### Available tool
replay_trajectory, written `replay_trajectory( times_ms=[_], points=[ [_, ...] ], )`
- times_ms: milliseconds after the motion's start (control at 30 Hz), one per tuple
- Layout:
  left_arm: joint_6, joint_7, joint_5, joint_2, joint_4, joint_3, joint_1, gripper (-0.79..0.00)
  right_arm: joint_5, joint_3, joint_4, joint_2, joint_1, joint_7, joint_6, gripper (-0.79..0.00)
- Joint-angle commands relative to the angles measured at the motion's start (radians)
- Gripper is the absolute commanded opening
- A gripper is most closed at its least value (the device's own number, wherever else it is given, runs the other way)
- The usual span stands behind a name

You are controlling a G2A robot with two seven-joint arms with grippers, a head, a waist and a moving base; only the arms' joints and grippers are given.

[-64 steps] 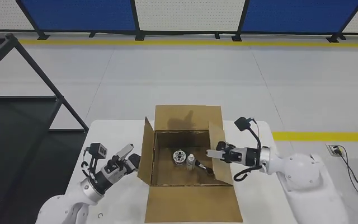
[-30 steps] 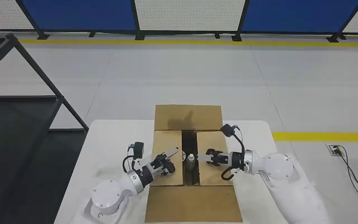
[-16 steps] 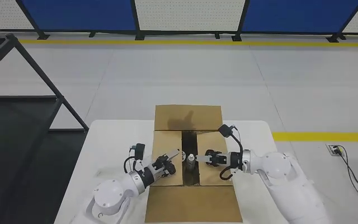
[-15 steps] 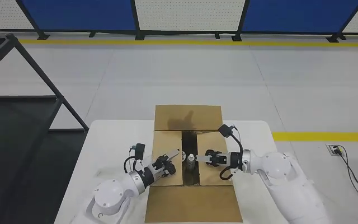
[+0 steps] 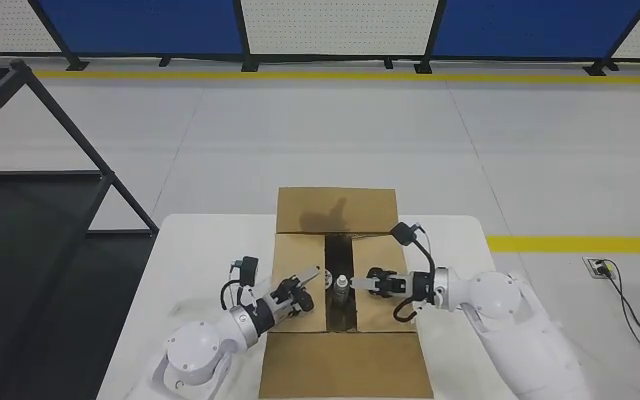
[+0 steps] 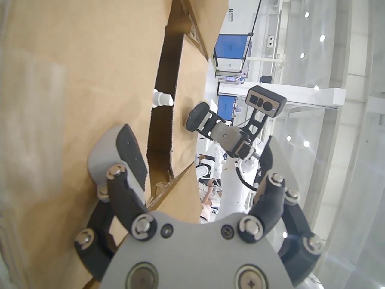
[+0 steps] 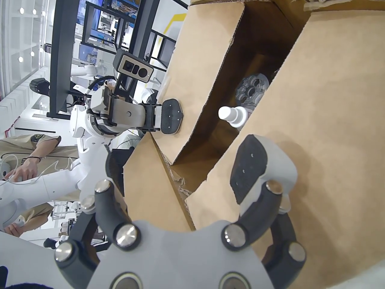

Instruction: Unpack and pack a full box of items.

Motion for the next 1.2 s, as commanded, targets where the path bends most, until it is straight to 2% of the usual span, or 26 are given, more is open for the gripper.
replay_trajectory(
  times_ms=[0,233,433,567,800,1167],
  points=[
    [-0.008,0.001,-0.007,0.001,-0.014,-0.011,0.007,0.000,0.004,0.006,-0.016,0.003,-0.005,0.002,-0.007,0.000],
    [-0.035,0.001,-0.028,0.006,-0.078,-0.054,0.040,0.000,0.044,0.052,-0.102,0.018,-0.037,0.024,-0.042,0.000],
    [-0.089,-0.003,-0.080,0.011,-0.157,-0.119,0.079,0.000,0.117,0.138,-0.224,0.042,-0.101,0.072,-0.096,0.000],
    [-0.156,-0.022,-0.118,0.020,-0.205,-0.212,0.130,0.000,0.173,0.213,-0.294,0.063,-0.148,0.169,-0.119,0.000],
    [-0.254,-0.084,-0.196,0.041,-0.230,-0.442,0.261,0.000,0.146,0.228,-0.304,0.067,-0.153,0.174,-0.106,0.000],
    [-0.254,-0.084,-0.196,0.041,-0.230,-0.442,0.261,0.000,0.154,0.225,-0.311,0.067,-0.157,0.164,-0.104,0.000]
  ],
)
